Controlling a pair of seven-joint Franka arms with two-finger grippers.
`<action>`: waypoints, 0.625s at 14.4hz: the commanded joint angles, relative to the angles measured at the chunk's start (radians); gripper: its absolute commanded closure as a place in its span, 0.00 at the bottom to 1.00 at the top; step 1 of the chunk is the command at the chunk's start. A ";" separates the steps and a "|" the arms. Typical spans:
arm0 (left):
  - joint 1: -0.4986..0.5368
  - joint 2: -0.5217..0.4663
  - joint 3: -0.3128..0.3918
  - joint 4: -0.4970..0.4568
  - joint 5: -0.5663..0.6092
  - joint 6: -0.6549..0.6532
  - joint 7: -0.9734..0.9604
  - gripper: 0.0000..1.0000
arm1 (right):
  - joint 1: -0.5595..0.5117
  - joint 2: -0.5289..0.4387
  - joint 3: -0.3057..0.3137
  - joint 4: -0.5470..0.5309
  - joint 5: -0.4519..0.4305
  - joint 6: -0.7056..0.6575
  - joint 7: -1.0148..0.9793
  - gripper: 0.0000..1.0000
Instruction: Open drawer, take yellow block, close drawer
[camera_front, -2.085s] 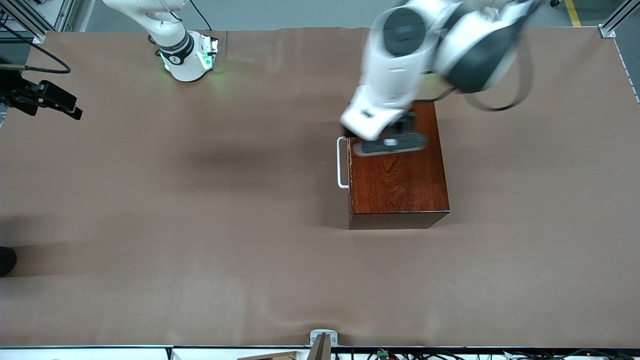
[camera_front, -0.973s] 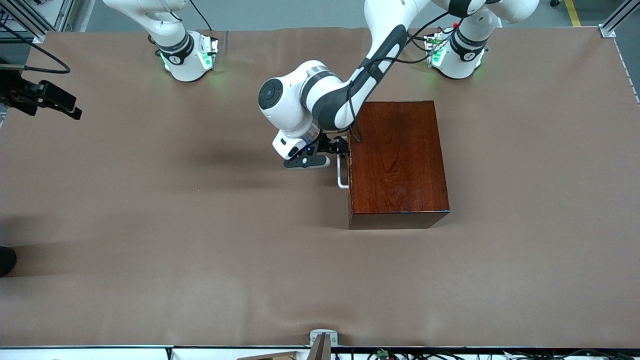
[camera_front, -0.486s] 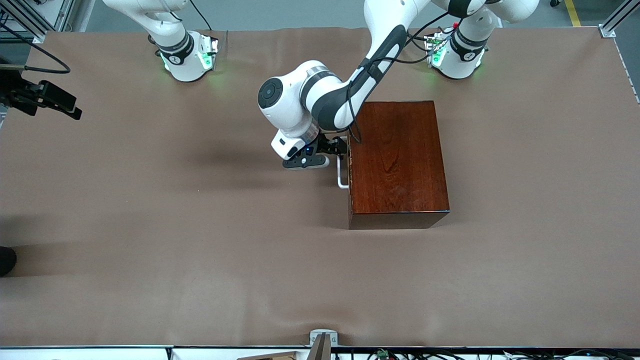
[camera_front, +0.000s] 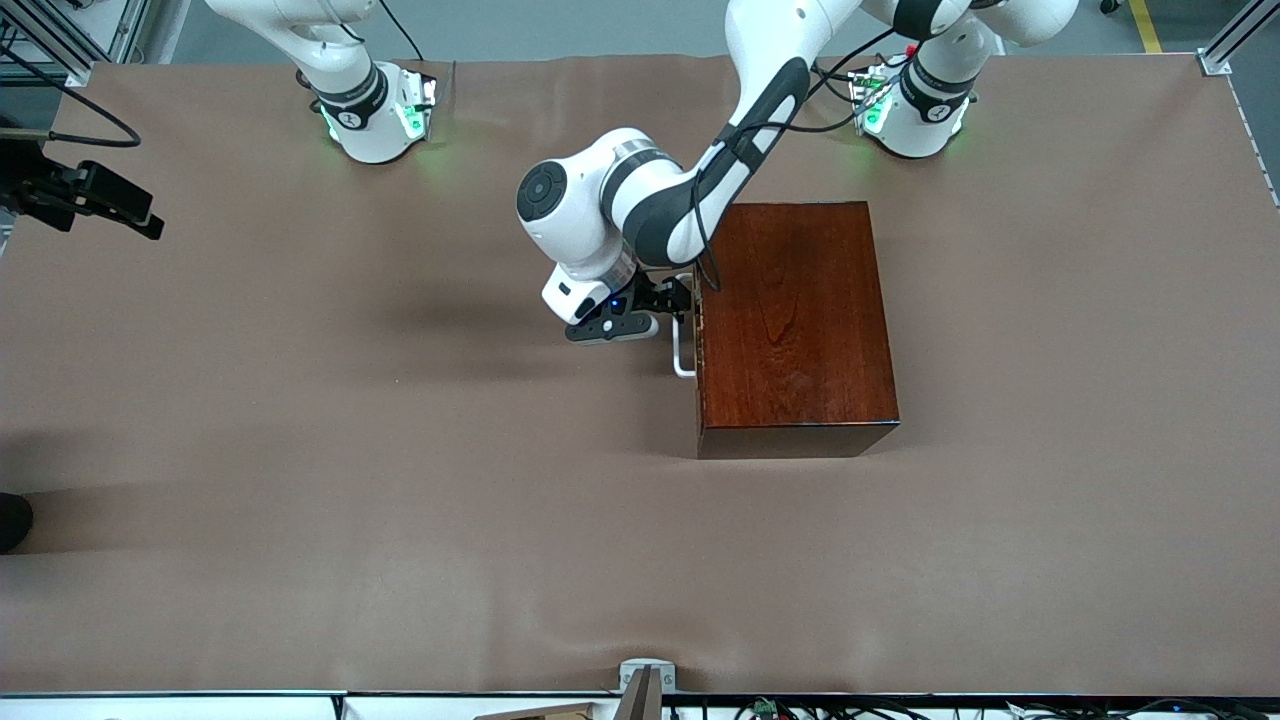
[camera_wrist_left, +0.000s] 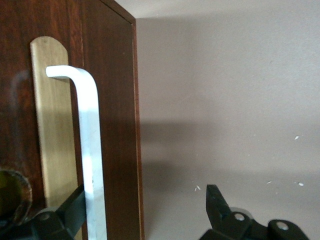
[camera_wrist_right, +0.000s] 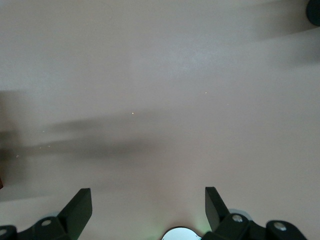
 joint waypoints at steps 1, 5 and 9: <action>-0.002 0.026 -0.001 0.031 -0.038 0.066 -0.033 0.00 | -0.004 0.005 0.002 0.015 0.006 -0.008 0.012 0.00; -0.002 0.024 -0.006 0.038 -0.064 0.115 -0.053 0.00 | -0.004 0.005 0.002 0.015 0.006 -0.010 0.012 0.00; -0.003 0.036 -0.007 0.040 -0.106 0.227 -0.122 0.00 | -0.004 0.004 0.002 0.015 0.006 -0.011 0.012 0.00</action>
